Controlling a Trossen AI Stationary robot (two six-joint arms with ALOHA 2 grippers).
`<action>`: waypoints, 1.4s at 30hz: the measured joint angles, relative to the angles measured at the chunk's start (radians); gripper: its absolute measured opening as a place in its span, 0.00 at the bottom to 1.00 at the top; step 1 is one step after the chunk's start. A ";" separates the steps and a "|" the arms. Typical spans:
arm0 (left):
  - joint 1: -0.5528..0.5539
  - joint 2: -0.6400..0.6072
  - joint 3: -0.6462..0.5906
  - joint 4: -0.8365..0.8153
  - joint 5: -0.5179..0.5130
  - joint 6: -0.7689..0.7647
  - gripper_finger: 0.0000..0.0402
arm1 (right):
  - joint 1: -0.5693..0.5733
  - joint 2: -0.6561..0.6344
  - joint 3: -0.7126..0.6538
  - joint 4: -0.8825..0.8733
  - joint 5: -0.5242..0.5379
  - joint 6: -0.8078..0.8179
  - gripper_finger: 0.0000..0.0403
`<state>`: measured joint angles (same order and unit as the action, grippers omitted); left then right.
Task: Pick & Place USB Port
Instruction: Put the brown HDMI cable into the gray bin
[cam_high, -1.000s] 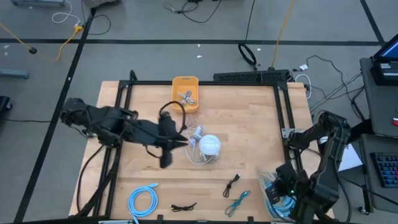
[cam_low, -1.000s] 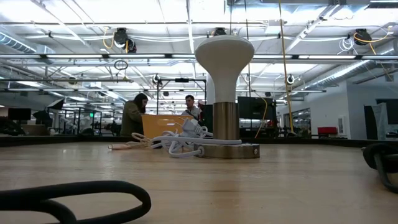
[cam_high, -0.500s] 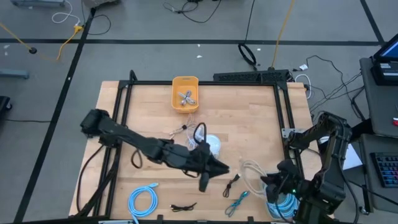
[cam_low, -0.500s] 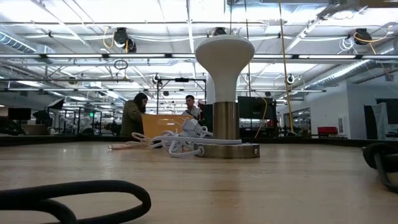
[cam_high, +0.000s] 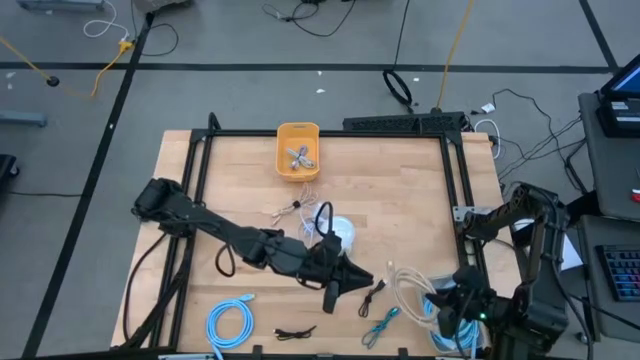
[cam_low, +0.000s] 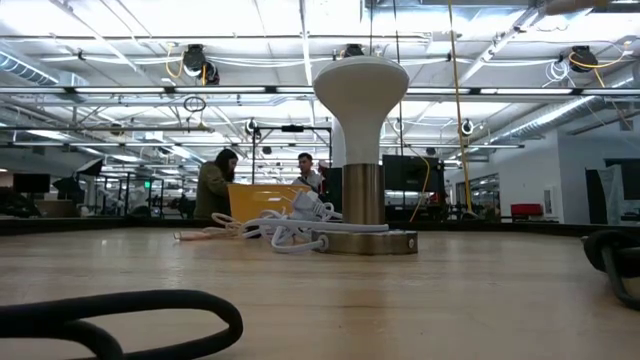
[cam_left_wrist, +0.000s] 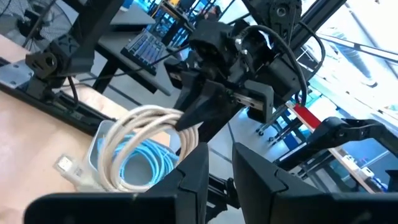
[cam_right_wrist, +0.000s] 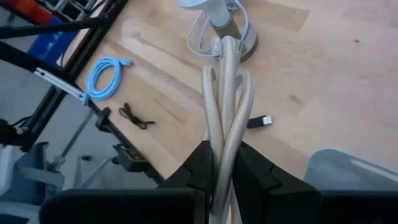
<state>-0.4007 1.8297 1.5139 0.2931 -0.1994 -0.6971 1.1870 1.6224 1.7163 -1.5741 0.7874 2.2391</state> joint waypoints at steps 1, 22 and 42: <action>-0.002 0.000 0.000 -0.006 0.000 -0.006 0.18 | 0.000 0.001 -0.002 0.002 -0.003 0.000 0.08; -0.073 0.000 0.000 -0.037 -0.081 -0.051 0.18 | 0.215 -0.002 -0.007 0.000 -0.219 0.024 0.08; -0.055 0.000 0.001 -0.058 -0.084 -0.066 0.18 | 0.165 0.006 -0.201 0.005 -0.338 -0.003 0.08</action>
<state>-0.4555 1.8301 1.5146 0.2352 -0.2839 -0.7628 1.3517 1.6283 1.5150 -1.5693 0.4495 2.2365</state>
